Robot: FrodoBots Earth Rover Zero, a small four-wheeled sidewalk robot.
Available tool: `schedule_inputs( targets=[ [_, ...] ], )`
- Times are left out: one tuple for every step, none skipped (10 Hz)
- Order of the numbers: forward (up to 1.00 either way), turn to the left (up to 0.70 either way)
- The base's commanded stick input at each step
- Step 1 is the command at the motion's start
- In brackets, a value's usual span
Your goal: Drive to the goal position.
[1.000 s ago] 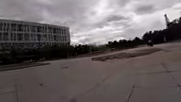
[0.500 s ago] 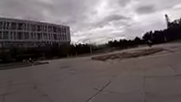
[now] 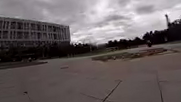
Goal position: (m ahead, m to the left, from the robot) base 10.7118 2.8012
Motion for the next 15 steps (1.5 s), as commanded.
schedule_inputs(
  targets=[
    [0.70, 0.00],
    [0.70, 0.00],
    [0.70, 0.00],
    [0.70, 0.00],
    [0.70, 0.00],
    [0.70, 0.00],
    [0.70, 0.00],
    [0.70, 0.00],
    [0.70, 0.00],
    [0.70, 0.00],
    [0.70, 0.00],
    [0.70, 0.00],
    [0.70, 0.00],
    [0.70, 0.00],
    [0.70, 0.00]
  ],
)
